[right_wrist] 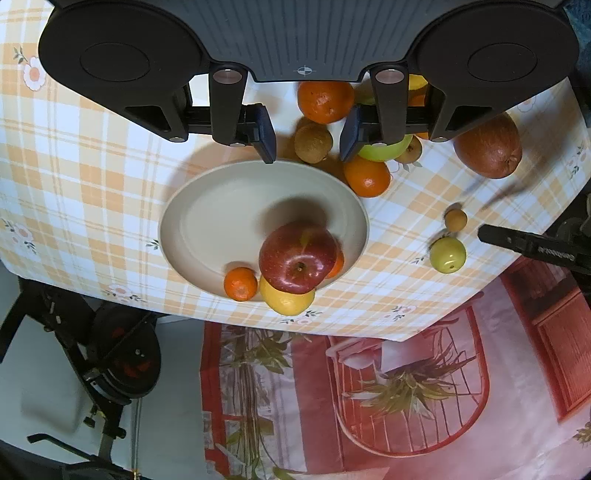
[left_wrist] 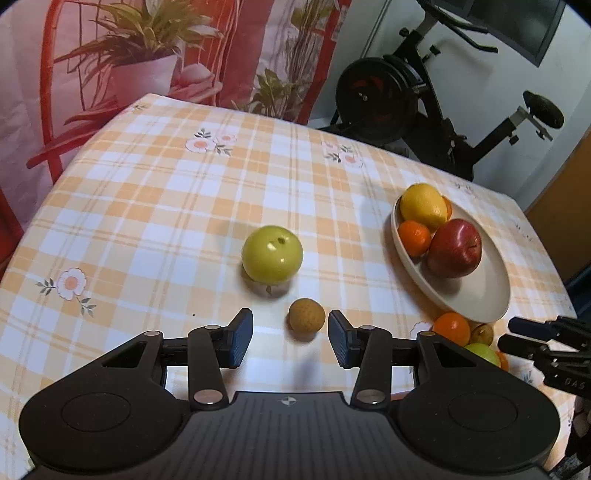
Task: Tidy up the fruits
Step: 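Withdraw the left gripper and move it onto a brown kiwi, then grasp the kiwi with the left gripper while the right gripper grasps another kiwi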
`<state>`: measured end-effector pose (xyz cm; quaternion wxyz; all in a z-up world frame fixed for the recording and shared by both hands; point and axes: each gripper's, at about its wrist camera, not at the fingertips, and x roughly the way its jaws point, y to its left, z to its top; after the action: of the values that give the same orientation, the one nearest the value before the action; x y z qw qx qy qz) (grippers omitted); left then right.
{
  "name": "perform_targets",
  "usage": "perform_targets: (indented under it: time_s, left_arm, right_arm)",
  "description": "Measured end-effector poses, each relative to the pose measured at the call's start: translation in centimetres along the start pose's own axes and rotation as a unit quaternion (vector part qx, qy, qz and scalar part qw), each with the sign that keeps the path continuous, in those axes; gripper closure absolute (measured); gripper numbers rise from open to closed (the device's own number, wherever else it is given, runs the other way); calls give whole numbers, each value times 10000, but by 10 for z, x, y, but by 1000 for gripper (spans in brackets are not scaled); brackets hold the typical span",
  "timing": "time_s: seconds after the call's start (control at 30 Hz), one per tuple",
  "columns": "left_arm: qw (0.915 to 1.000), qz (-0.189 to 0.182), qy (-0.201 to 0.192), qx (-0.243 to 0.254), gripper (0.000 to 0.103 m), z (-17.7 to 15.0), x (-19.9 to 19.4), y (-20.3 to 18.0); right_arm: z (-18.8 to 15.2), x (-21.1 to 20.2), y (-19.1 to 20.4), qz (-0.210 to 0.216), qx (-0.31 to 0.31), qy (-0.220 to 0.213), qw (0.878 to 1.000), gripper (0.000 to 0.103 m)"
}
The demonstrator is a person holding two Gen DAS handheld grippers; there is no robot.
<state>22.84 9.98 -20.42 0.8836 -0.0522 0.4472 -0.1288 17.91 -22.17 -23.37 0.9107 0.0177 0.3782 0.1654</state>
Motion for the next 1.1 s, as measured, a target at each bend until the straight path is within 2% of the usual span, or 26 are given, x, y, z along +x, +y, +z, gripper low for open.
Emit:
perform_targets:
  time_s: [0.43,0.5,0.53,0.57,0.97,1.1]
  left_arm:
    - [9996,55,88,251,56,2,28,-11]
    - [9994,81,105,310,63,1,32,-13]
    - [9993,89,125,338,71,1,33,-14]
    - [9992,80,145,366,74,1,34,-16]
    - [9987,97,111,497,74,-3,30,-20]
    - [9989,51,69,469,74,-3,26,-20]
  right_arm:
    - [3,6,1,40,19,67,10000,68]
    - [2,5,1,48,25,68,10000,68]
    - [2,5,1,57,31,71,10000,68]
    - [2,5,1,66,34,75,9999,68]
    - [-2,7,-1,138,145,114,9997,70]
    - [-2,13,-7,195,366,193,9990,71]
